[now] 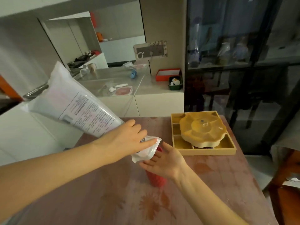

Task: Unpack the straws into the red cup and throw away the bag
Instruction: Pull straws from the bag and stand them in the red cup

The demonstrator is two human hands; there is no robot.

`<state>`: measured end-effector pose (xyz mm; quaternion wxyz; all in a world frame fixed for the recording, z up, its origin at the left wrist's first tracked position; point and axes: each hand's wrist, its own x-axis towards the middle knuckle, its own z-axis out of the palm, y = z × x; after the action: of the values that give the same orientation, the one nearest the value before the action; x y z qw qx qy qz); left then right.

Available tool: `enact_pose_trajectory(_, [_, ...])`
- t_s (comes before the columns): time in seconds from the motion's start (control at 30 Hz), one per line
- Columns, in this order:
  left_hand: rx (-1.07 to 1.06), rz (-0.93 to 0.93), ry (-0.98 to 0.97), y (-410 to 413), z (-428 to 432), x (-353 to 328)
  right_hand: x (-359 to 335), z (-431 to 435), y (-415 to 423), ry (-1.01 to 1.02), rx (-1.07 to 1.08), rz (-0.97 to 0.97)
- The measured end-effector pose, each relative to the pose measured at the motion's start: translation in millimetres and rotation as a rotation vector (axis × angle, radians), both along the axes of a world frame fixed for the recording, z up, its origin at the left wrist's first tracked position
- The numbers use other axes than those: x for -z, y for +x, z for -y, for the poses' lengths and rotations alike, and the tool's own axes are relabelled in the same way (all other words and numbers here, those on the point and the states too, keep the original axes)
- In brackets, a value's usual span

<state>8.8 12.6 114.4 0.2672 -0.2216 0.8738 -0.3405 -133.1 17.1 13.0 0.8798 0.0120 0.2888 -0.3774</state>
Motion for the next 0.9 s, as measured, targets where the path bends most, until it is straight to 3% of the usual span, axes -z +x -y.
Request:
enact_pose_trajectory(0.23, [0.005,-0.064,-0.109,46.4,25.2,-7.1,1.6,15.3,32.1,0.057,0.107,0.075])
enact_pose_trajectory(0.43, [-0.077,-0.150,-0.081,74.3,29.8,4.2,1.6,22.1,42.2,-0.077,0.192,0.028])
enact_pose_trajectory(0.5, [-0.076,-0.222,-0.060,79.3,34.3,15.8,0.5,19.5,44.4,-0.232,0.146,-0.120])
enact_pose_trajectory(0.57, [-0.088,-0.276,-0.076,83.5,38.1,19.0,2.0,18.6,47.8,-0.458,0.096,-0.437])
enact_pose_trajectory(0.63, [-0.099,-0.411,-0.054,90.5,46.4,27.9,4.2,21.8,47.7,-0.569,0.177,-0.688])
enact_pose_trajectory(0.9, [-0.151,-0.655,0.079,105.2,57.7,66.2,14.8,32.7,19.5,-0.578,0.359,-0.667])
